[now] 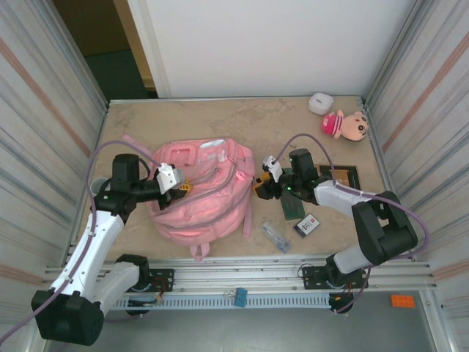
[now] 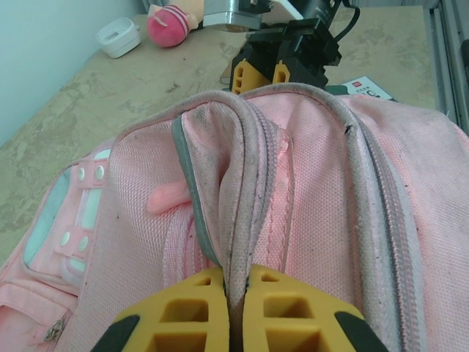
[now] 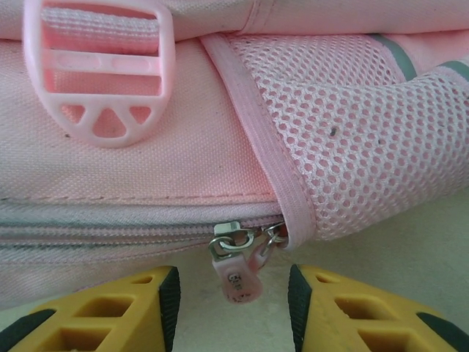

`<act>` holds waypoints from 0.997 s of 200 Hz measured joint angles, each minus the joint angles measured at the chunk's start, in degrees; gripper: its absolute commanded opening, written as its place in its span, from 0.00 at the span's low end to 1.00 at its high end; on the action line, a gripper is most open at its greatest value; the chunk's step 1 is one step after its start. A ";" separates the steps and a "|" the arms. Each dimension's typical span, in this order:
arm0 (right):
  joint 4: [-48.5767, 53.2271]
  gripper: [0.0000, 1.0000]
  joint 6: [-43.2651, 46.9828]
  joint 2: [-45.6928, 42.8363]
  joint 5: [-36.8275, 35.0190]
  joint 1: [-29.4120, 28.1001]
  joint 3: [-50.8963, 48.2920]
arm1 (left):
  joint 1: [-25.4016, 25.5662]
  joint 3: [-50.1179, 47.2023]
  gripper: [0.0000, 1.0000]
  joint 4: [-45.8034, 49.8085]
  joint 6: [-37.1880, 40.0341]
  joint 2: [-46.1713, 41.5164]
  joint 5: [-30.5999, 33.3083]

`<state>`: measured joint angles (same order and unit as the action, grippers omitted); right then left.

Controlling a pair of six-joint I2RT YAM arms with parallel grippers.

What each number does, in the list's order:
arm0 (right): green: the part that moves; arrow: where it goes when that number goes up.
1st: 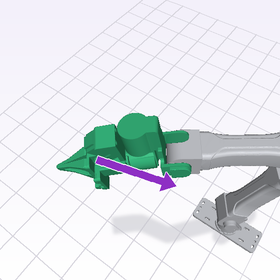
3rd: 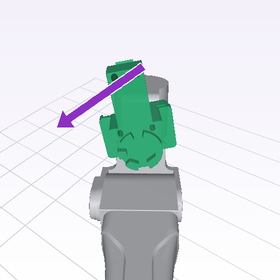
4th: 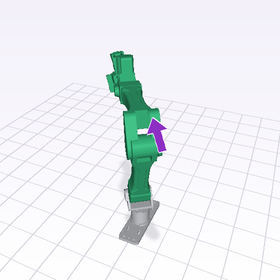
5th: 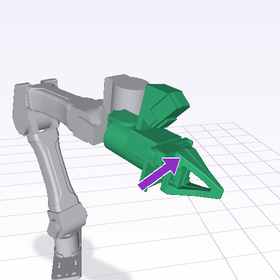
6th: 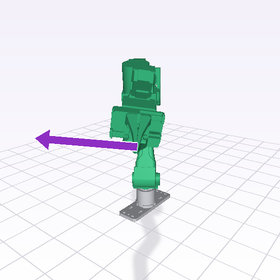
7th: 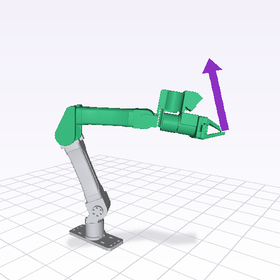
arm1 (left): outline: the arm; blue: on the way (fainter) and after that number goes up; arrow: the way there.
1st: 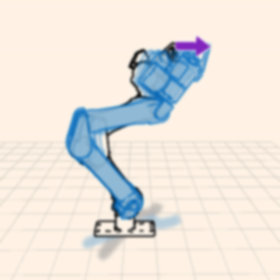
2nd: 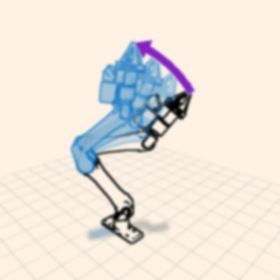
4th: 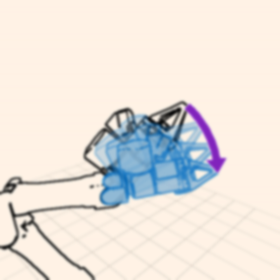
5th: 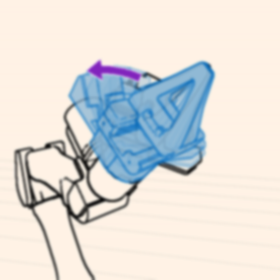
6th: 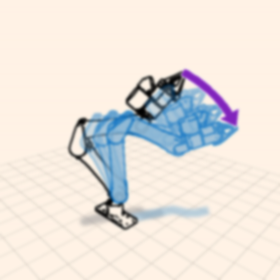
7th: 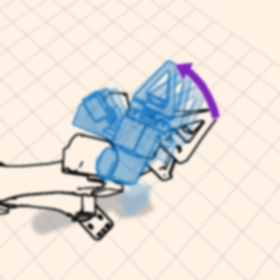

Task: Pack the student bag

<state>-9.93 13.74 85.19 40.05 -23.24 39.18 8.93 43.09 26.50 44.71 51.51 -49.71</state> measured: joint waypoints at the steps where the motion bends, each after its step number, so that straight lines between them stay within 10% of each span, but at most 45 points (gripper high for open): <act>1: -0.07 0.44 -0.02 0.07 -0.02 0.00 0.00 | 0.00 0.00 0.00 0.00 -0.02 0.00 -0.04; 99: -1.60 0.01 -0.39 0.57 -1.03 0.02 0.35 | -0.26 -0.85 0.00 -1.25 -1.49 -0.76 -0.22; 199: 10.27 0.00 0.24 -8.02 0.98 -2.32 1.14 | 1.29 -2.73 0.00 -6.99 -4.76 -1.38 8.63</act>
<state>0.34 13.98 77.17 41.04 -25.56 40.32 10.22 40.36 19.51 39.94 50.13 -41.08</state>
